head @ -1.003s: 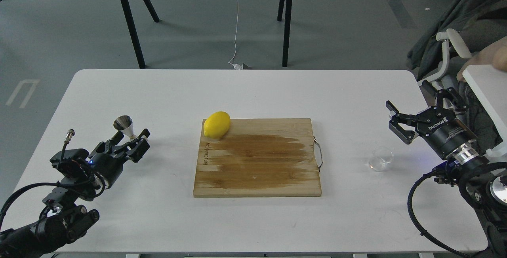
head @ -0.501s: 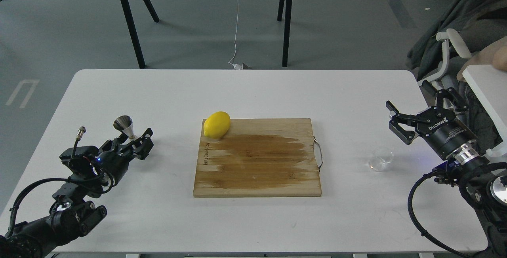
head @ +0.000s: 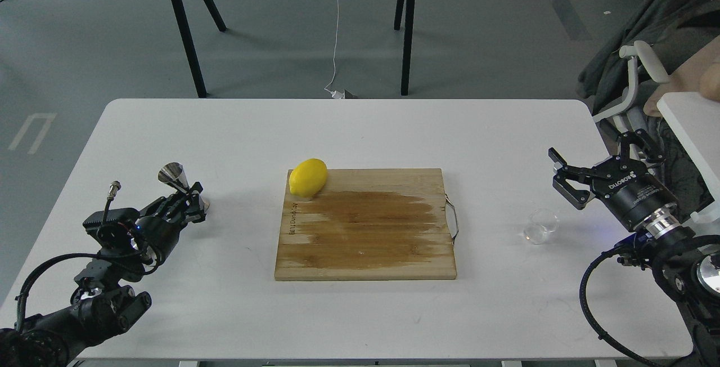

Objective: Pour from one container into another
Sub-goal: 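Lift the metal jigger off the table with the left hand, then carry the jigger over the cutting board and set it down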

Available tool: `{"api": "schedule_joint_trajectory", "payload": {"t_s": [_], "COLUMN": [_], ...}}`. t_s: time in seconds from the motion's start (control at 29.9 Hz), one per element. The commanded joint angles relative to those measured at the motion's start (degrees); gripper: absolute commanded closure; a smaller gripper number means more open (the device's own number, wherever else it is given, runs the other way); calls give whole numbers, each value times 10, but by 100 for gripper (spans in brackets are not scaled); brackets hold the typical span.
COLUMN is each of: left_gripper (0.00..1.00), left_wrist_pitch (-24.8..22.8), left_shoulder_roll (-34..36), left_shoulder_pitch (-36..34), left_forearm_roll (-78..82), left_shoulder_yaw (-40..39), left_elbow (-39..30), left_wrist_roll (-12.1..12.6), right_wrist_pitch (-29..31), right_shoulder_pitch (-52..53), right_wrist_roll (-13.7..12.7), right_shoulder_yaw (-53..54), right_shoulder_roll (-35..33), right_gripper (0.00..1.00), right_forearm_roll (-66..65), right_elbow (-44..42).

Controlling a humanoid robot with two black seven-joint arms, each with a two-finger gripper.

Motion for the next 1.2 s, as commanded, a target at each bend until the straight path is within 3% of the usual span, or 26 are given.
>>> {"api": "schedule_joint_trajectory", "payload": {"t_s": [0.0, 0.23, 0.6, 0.8, 1.17], "left_gripper": [94, 94, 94, 94, 93], "left_wrist_pitch": [0, 0, 0, 0, 0], "left_shoulder_roll": [0, 0, 19, 21, -39], "left_shoulder_pitch": [0, -12, -89, -130, -172], "left_forearm_roll": [-2, -18, -17, -12, 13], "left_shoulder_yaw": [-1, -3, -1, 6, 120], "left_elbow": [0, -10, -59, -141, -245], "left_wrist_roll": [0, 0, 0, 0, 0], "right_wrist_pitch": [0, 0, 0, 0, 0], "right_shoulder_pitch": [1, 1, 8, 10, 33], "right_wrist_roll": [0, 0, 0, 0, 0], "right_shoulder_yaw": [0, 0, 2, 2, 0], "right_shoulder_roll": [1, 1, 1, 1, 0], "right_gripper": [1, 1, 1, 1, 1], "right_forearm_roll": [0, 0, 0, 0, -1], "right_elbow": [0, 0, 0, 0, -22]}}
